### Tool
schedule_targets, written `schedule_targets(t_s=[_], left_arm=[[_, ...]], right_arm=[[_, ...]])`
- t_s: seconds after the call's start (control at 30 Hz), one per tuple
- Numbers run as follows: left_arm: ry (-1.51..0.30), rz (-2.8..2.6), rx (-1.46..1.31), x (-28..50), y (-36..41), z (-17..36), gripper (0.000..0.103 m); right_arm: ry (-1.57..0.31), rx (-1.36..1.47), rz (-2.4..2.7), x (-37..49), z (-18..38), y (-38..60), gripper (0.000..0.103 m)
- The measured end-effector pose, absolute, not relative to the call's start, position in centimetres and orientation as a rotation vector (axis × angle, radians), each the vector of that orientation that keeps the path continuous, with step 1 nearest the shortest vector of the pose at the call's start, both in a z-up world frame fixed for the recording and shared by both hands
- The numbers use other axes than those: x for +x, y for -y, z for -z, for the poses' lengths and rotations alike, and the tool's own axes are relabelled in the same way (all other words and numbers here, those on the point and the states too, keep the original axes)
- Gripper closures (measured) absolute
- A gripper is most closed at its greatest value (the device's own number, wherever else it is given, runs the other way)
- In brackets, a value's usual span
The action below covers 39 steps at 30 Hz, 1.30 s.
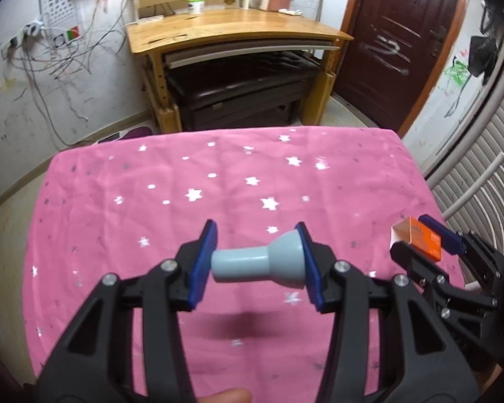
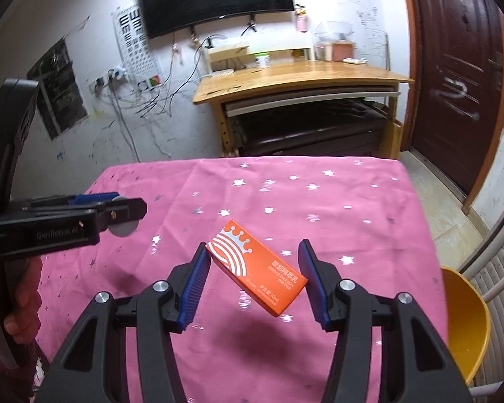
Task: Collect trash
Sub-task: 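Carry the blue cap and orange box over the yellow bin and open both tools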
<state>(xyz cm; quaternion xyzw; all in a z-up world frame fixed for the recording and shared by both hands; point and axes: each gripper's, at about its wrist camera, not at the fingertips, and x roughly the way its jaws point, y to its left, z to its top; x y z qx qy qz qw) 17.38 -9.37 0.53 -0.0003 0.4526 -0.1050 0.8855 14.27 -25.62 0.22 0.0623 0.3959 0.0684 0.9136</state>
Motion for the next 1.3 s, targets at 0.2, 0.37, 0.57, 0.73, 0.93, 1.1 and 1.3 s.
schedule_targets(t_s=[0.2, 0.37, 0.57, 0.73, 0.93, 1.1, 1.3], left_arm=[[-0.941, 0.252, 0.034, 17.2, 12.9, -0.7, 0.058], [-0.941, 0.283, 0.064, 17.0, 15.9, -0.7, 0.058], [-0.943, 0.320, 0.099, 16.8, 19.2, -0.7, 0.058], [-0.940, 0.347, 0.124, 16.5, 21.6, -0.8, 0.058], [-0.943, 0.375, 0.146, 16.2, 24.4, -0.6, 0.058], [-0.946, 0.407, 0.164, 16.1, 27.0, -0.3, 0.058], [-0.945, 0.446, 0.179, 16.0, 29.7, -0.1, 0.058]], right_arm=[[-0.789, 0.172, -0.103, 12.7, -0.5, 29.3, 0.055], [-0.764, 0.209, -0.068, 11.1, -0.7, 32.4, 0.055], [-0.732, 0.258, -0.004, 9.1, -0.8, 36.9, 0.055], [-0.709, 0.300, 0.057, 7.7, -0.5, 40.7, 0.055], [-0.714, 0.342, 0.137, 6.6, 0.9, 44.7, 0.055], [-0.739, 0.367, 0.187, 6.2, 2.9, 47.1, 0.055], [-0.767, 0.398, 0.223, 6.3, 5.0, 49.4, 0.055]])
